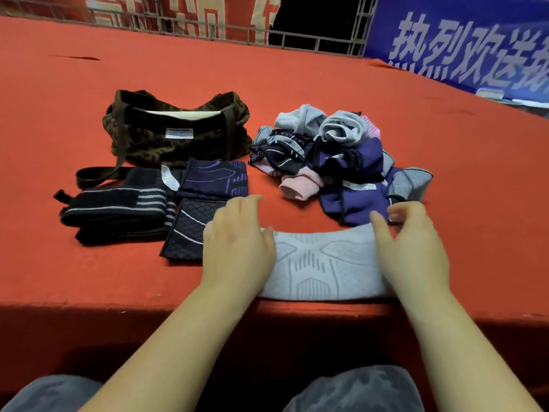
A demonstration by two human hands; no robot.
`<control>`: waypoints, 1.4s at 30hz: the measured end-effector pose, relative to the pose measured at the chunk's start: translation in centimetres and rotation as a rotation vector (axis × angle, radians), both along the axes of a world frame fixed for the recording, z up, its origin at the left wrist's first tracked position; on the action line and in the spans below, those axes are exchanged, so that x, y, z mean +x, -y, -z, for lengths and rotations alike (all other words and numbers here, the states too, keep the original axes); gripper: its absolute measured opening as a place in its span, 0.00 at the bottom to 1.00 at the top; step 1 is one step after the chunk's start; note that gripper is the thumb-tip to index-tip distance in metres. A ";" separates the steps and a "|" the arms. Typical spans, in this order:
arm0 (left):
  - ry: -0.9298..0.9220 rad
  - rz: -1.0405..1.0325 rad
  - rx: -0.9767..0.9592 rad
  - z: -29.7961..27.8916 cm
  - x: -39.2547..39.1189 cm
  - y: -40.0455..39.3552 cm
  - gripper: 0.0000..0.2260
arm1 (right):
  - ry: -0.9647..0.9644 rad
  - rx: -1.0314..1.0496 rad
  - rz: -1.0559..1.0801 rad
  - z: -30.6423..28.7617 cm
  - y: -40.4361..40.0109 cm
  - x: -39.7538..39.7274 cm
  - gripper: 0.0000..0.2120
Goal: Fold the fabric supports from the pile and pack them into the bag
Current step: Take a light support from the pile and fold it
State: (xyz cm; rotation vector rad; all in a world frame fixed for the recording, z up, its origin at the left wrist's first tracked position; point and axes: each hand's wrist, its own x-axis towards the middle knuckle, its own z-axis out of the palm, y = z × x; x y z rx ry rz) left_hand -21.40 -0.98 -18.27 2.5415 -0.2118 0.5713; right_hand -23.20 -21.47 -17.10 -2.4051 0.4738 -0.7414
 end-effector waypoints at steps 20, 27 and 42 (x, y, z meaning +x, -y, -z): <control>-0.368 0.267 0.491 4.0 -0.7 1.9 0.30 | -0.620 -0.357 -0.241 5.0 -0.1 -1.5 0.31; -0.104 0.151 0.032 3.2 -3.1 -3.8 0.11 | -0.482 -0.383 -0.242 5.0 -2.2 -2.1 0.29; -0.390 0.081 -0.531 1.9 -3.7 -4.7 0.09 | -0.311 -0.240 -0.557 5.8 -13.1 -2.7 0.36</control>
